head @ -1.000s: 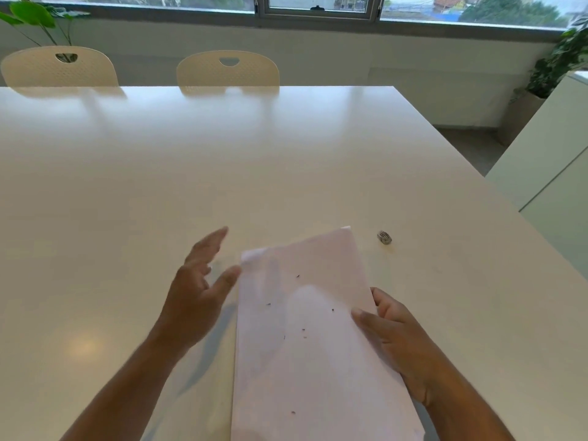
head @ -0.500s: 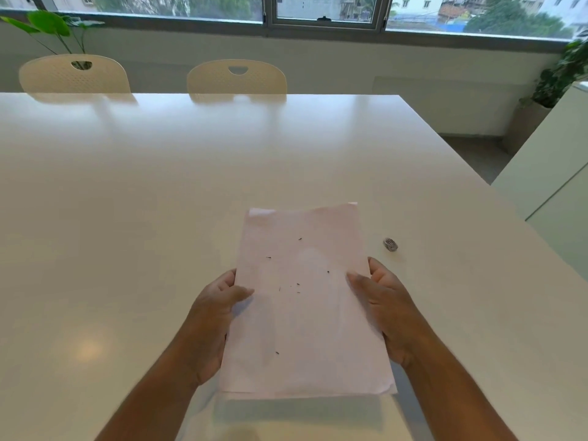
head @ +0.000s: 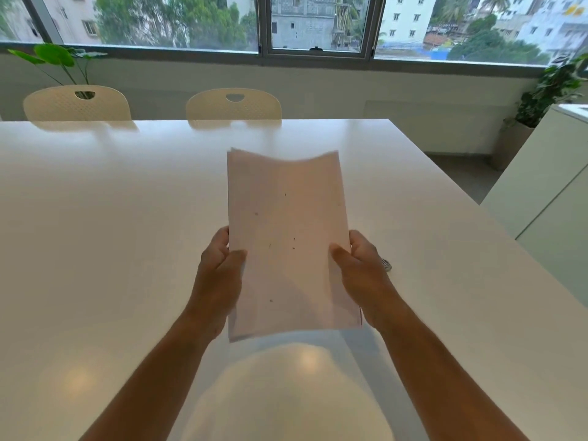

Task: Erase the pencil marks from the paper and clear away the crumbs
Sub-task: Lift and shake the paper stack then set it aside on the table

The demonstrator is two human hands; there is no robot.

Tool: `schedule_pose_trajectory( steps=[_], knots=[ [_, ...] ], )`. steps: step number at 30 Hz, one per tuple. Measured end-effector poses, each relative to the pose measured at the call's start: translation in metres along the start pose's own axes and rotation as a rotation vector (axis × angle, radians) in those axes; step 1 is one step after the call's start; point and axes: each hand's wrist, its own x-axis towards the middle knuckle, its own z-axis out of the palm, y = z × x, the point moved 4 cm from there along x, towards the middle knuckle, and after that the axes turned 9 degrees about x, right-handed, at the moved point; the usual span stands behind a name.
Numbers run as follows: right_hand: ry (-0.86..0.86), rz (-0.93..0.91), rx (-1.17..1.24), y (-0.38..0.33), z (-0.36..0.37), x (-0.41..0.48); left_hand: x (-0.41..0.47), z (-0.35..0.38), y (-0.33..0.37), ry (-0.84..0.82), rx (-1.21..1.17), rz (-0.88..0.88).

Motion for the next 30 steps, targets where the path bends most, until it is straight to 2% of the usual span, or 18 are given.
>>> schedule_pose_trajectory(
  steps=[5,10,14,18,27,30],
  knots=[
    [0.098,-0.247,-0.053,-0.021,0.004,0.003,0.004,0.004,0.014,0.096,0.04,0.234],
    [0.057,-0.357,0.053,-0.007,0.012,-0.003,0.002,0.008,0.005,0.124,-0.069,0.273],
    [0.023,-0.375,0.103,0.014,0.014,-0.006,-0.004,0.011,-0.016,0.149,-0.153,0.245],
    [-0.03,-0.293,0.218,0.027,0.011,-0.008,-0.011,0.014,-0.031,0.154,-0.182,0.224],
    [-0.022,-0.396,0.19,0.018,0.006,-0.004,-0.011,0.015,-0.027,0.201,-0.15,0.283],
    [-0.043,-0.346,0.156,0.026,0.005,0.0,-0.01,0.016,-0.033,0.156,-0.115,0.292]
  ],
)
